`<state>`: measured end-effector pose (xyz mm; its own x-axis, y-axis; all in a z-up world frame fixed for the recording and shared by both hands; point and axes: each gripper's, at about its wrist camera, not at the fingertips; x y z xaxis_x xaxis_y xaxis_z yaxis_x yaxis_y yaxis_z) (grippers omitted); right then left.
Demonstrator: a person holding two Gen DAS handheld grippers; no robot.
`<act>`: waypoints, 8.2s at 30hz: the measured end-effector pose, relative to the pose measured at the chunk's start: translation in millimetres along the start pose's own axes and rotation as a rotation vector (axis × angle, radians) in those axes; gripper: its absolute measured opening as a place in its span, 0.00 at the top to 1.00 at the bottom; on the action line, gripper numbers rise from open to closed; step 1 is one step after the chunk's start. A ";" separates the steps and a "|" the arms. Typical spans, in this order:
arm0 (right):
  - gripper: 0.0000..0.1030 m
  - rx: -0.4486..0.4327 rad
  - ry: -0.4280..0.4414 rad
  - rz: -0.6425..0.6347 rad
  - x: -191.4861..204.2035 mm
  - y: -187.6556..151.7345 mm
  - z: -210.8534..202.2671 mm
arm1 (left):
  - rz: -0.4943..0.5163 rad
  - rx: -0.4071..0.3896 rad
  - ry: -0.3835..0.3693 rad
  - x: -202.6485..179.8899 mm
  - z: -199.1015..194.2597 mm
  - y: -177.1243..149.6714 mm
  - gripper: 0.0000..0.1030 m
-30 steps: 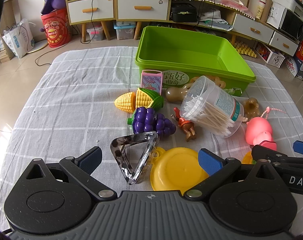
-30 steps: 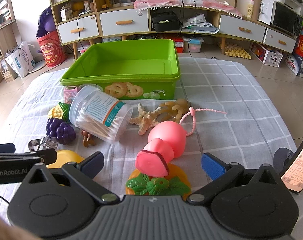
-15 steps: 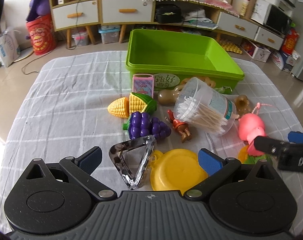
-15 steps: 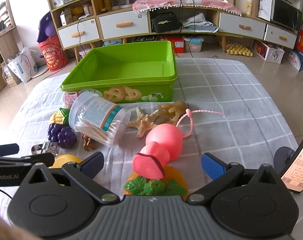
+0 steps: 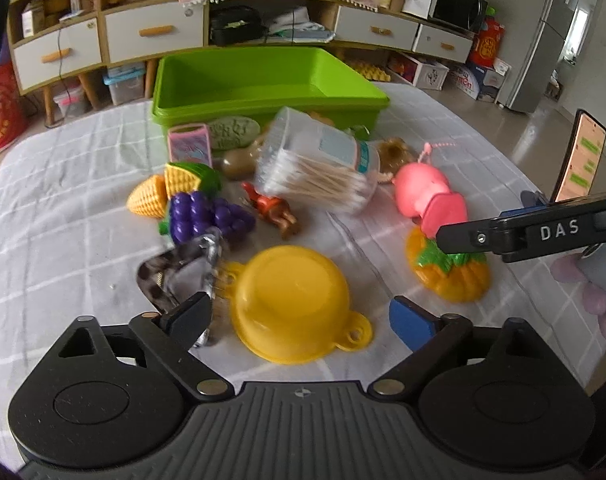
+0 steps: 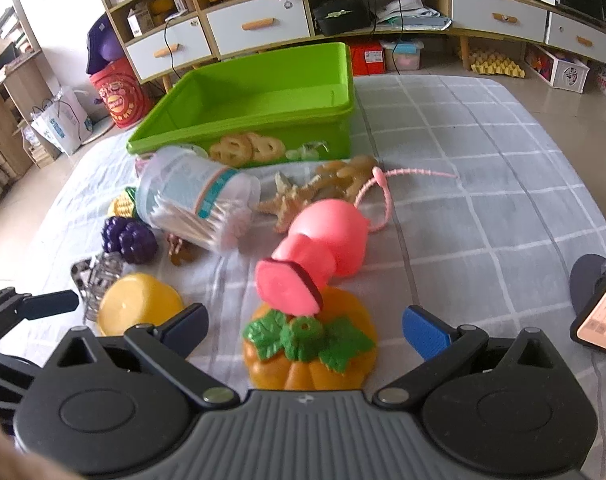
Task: Organize rigid objects
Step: 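Grasp the yellow bowl with the left tool while the right tool grasps the orange pumpkin, then carry the bowl and pumpkin over the green bin and open both tools, then withdraw both tools from the bin back over the table, then grasp the leopard-print triangle clip with the left tool while the right tool grasps the cotton-swab jar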
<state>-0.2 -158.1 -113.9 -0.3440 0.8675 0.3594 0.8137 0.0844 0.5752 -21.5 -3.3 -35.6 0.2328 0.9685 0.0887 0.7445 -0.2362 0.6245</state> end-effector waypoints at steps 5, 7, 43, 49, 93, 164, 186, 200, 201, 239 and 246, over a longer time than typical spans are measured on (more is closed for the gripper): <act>0.22 0.033 -0.024 -0.027 -0.5 -8.4 5.6 | -0.042 0.062 -0.044 -0.3 6.7 -6.7 0.18; 0.22 0.053 -0.023 -0.030 -1.2 -12.8 10.1 | -0.043 0.075 -0.033 -0.9 9.1 -9.3 0.19; 0.40 0.038 -0.018 -0.072 0.6 -18.9 22.4 | 0.001 -0.117 0.033 -20.3 9.5 -17.2 0.25; 0.41 0.019 0.031 -0.048 3.8 -15.2 7.5 | -0.031 -0.110 0.032 -13.6 4.0 -9.2 0.25; 0.41 -0.319 0.135 0.174 -25.9 142.3 31.2 | -0.170 -0.083 0.163 29.6 84.0 151.1 0.25; 0.25 -0.183 0.146 -0.096 -31.4 75.1 22.0 | -0.132 -0.044 0.052 87.3 31.7 42.3 0.02; 0.25 -0.063 0.207 -0.395 10.9 42.4 54.1 | 0.103 0.013 -0.047 79.2 47.5 -5.2 0.02; 0.25 -0.018 0.145 -0.500 19.0 26.4 81.8 | 0.100 -0.017 -0.001 71.8 50.7 -9.6 0.06; 0.25 -0.018 0.142 -0.501 18.7 26.3 83.1 | 0.097 -0.020 0.001 71.8 50.7 -9.6 0.06; 0.32 -0.050 0.129 -0.536 34.4 28.9 97.5 | 0.103 -0.055 -0.029 65.1 45.8 -4.4 0.44; 0.32 -0.052 0.119 -0.533 33.3 30.0 98.9 | 0.109 -0.056 -0.034 63.7 44.8 -4.8 0.44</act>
<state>59.1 -78.2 -157.4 -0.7553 0.6496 0.0871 0.4889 0.4698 0.7350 17.8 55.9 -67.8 0.3322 0.9339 0.1324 0.6777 -0.3339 0.6551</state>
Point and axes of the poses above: each gripper's, at about its wrist camera, not at the fingertips, and z roughly the way its jaws point, x to its left, y to its top, and after that the axes turned 15 degrees about y, right-handed
